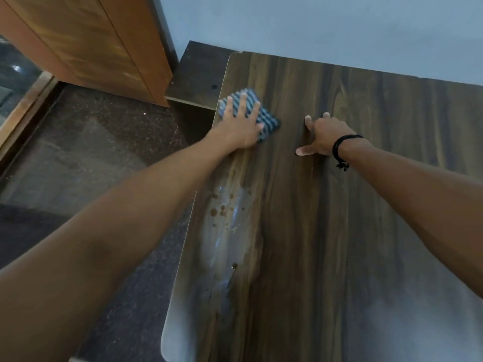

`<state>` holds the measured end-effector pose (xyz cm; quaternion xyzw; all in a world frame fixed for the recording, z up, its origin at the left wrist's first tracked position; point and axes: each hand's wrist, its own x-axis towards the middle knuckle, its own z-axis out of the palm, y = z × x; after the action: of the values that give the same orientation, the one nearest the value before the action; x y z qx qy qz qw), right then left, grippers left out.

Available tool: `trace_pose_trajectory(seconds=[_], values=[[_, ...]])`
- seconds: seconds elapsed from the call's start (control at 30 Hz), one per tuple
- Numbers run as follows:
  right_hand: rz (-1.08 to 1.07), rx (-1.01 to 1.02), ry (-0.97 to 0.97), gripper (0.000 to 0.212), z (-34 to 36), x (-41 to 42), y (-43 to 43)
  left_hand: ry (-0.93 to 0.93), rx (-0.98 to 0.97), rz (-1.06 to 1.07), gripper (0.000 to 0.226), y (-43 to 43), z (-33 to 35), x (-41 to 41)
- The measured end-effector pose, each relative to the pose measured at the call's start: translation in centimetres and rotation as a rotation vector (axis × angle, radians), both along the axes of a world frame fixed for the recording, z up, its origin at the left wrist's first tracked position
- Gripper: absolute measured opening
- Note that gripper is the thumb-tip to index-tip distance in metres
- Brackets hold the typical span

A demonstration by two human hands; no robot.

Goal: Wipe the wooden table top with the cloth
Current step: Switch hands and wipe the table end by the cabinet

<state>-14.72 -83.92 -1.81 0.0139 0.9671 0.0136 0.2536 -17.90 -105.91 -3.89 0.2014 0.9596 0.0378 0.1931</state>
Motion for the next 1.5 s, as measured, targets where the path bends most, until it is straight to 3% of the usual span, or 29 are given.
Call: trace_pose_trajectory(seconds=[0.07, 0.13, 0.2, 0.3, 0.47, 0.57, 0.63, 0.7, 0.77, 0.83, 0.9, 1.0, 1.07, 1.13, 1.27, 1.43, 1.5], values=[[0.000, -0.006, -0.011, 0.108, 0.0, 0.2, -0.2, 0.074, -0.038, -0.199, 0.052, 0.3, -1.2, 4.8], [-0.014, 0.006, -0.013, 0.108, 0.3, 0.3, -0.2, 0.074, -0.054, -0.233, 0.052, -0.4, -1.9, 6.7], [-0.019, 0.001, -0.020, 0.107, 0.5, 0.2, -0.3, 0.113, -0.052, -0.192, 0.050, -0.8, -0.9, 3.8], [-0.015, 0.006, -0.016, 0.107, 0.8, 0.2, -0.3, -0.047, 0.022, 0.149, 0.062, -0.8, 0.7, -1.6], [-0.016, -0.003, 0.001, 0.104, 0.8, 0.8, -0.4, 0.009, -0.038, -0.137, 0.058, -2.8, -2.7, 4.3], [0.009, 0.007, 0.004, 0.096, 0.7, 1.8, -0.9, -0.097, -0.039, 0.091, 0.066, -4.0, -0.7, 2.4], [0.030, 0.020, -0.035, 0.102, 0.7, 2.3, -1.1, -0.128, -0.042, 0.138, 0.066, -3.0, 0.5, 2.1], [0.057, 0.036, -0.088, 0.116, 0.3, 3.1, -0.9, -0.083, -0.057, -0.029, 0.059, -1.9, 0.2, 5.9], [0.068, 0.018, -0.096, 0.120, -0.4, 3.8, -0.7, 0.042, -0.205, -0.341, 0.056, -2.3, -0.9, 12.3], [0.067, 0.004, -0.077, 0.119, -0.9, 3.9, -0.4, 0.096, -0.318, -0.450, 0.061, -4.1, -0.9, 15.9], [0.059, -0.009, -0.068, 0.119, -1.0, 3.8, -0.6, 0.097, -0.296, -0.387, 0.053, -4.7, -0.1, 14.4], [0.051, -0.016, -0.075, 0.121, -0.7, 3.6, -0.9, -0.075, -0.094, 0.020, 0.059, -3.3, 1.7, 7.5], [0.039, -0.018, -0.074, 0.119, -0.6, 3.7, -0.7, -0.121, -0.030, 0.138, 0.063, -2.4, 1.8, 4.1], [0.040, -0.009, -0.063, 0.118, -0.7, 3.7, -0.4, -0.116, -0.021, 0.158, 0.063, -2.2, 0.6, 4.3], [0.041, -0.007, -0.058, 0.118, -1.1, 3.7, -0.4, -0.037, -0.022, 0.005, 0.062, -3.7, -1.6, 8.7], [-0.004, -0.028, -0.072, 0.120, -0.2, 3.9, -0.9, -0.157, 0.056, 0.253, 0.066, -2.0, 1.2, 4.1], [-0.005, -0.039, -0.045, 0.117, 0.1, 4.7, -1.2, -0.126, 0.034, 0.182, 0.058, -2.1, 0.7, 5.2]])
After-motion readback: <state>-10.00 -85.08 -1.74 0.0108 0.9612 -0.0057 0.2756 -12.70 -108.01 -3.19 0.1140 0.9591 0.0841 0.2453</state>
